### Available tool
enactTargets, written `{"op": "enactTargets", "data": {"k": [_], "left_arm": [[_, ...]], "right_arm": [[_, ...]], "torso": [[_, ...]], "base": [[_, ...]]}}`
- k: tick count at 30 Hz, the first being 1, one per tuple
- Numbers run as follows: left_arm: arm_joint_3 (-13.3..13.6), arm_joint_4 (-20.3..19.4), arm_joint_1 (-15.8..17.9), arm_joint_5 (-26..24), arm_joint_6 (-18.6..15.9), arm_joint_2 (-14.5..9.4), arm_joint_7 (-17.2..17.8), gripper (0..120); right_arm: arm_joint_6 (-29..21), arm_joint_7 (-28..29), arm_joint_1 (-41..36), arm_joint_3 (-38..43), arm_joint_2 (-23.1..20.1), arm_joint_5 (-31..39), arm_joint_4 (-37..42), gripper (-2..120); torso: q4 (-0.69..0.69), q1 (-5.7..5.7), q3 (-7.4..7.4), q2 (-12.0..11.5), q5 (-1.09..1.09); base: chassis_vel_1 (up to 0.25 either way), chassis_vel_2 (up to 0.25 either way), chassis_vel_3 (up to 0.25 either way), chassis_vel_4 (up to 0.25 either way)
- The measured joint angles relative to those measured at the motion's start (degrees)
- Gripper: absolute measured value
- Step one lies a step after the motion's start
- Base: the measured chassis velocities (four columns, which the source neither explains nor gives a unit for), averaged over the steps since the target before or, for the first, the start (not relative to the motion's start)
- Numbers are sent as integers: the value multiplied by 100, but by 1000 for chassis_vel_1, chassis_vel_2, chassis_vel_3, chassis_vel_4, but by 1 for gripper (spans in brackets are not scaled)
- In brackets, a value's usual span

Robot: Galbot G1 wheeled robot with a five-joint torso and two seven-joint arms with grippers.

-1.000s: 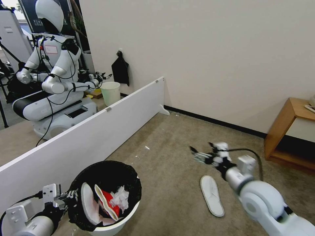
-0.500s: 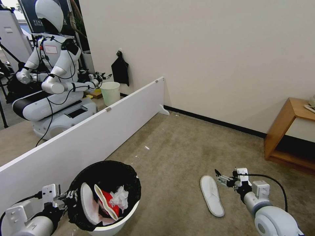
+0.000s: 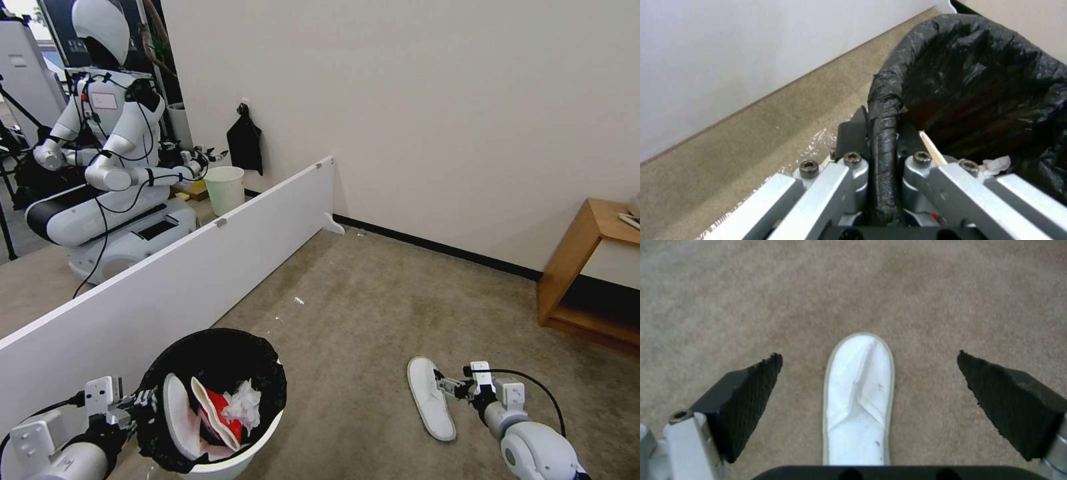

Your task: Pick up the trash bin, then pick up the garbage from the floor and place it into the trash bin.

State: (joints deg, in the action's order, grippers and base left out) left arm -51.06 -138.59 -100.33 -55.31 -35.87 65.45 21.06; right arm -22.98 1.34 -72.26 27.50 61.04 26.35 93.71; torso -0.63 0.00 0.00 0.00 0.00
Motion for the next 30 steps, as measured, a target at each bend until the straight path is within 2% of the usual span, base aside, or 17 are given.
{"op": "enactTargets", "data": {"k": [6,8,9,11,14,23,30], "left_arm": [[-7,-3,7,-5,3,-6,-3,4],[-8,-8,9,-9,4,-11,-3,4],[-8,-8,9,-9,4,-11,-3,4],[-17,-15,9,-16,4,-23,-4,4],[-22,-18,7,-19,4,-30,-4,4],[-12,-22,9,-18,4,-17,-5,4],[-15,-42,-4,-11,4,-10,-4,4]], "right_arm": [[9,-263,40,-64,-71,-433,-210,100],[70,-492,41,-126,-116,-923,-360,100],[70,-492,41,-126,-116,-923,-360,100],[199,-684,40,-230,-147,-1614,-595,100],[271,-787,43,-323,-158,-2029,-732,100],[269,-807,90,-721,-162,-2611,-883,100],[32,-714,419,-1284,-110,-2453,-1071,100]], "torso": [[0,0,0,0,0],[0,0,0,0,0],[0,0,0,0,0],[0,0,0,0,0],[0,0,0,0,0],[1,0,0,0,0],[1,0,0,0,-1]], "base": [[0,0,0,0],[0,0,0,0],[0,0,0,0],[0,0,0,0],[0,0,0,0],[0,0,0,0],[0,0,0,0]]}}
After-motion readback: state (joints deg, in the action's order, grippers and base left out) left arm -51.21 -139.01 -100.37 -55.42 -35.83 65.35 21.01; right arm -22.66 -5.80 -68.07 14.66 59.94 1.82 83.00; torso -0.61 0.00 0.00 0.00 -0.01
